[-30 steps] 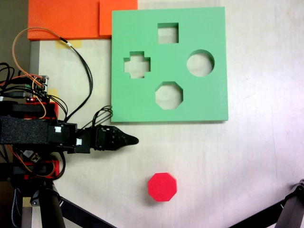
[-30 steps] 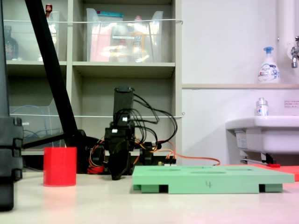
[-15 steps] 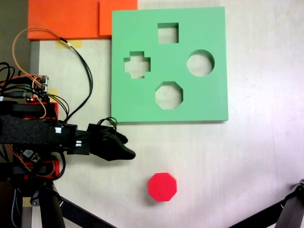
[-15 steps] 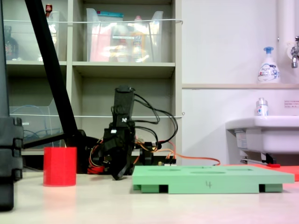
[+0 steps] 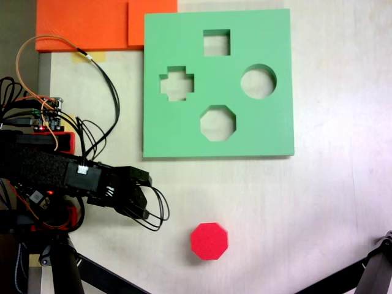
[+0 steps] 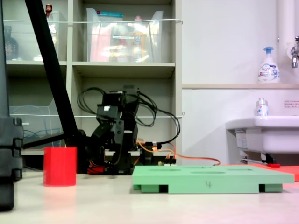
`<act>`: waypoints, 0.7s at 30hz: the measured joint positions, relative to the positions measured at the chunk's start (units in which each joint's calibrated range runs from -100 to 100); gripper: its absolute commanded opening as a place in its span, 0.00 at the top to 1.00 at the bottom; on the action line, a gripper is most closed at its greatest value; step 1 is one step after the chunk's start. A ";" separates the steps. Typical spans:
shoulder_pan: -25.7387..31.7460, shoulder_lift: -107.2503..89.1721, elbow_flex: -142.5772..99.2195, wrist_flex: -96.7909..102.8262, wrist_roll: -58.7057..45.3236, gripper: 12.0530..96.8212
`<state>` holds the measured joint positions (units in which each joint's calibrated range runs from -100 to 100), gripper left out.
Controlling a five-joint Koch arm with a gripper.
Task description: Put the octagonal pillar block into the corresponding hole
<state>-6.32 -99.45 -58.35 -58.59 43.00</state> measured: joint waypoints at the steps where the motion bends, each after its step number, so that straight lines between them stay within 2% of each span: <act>1: -0.24 0.00 2.06 -2.15 0.05 0.67; 2: -0.63 0.00 4.21 -3.62 0.05 0.66; 5: -1.76 0.00 12.54 -7.93 0.00 0.44; 9: -2.10 1.23 26.46 -16.64 0.00 0.37; 14: -2.44 18.06 47.33 -30.84 0.00 0.03; 21: -3.17 38.85 57.62 -32.01 0.00 0.02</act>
<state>-9.50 -60.60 -0.73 -90.60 43.00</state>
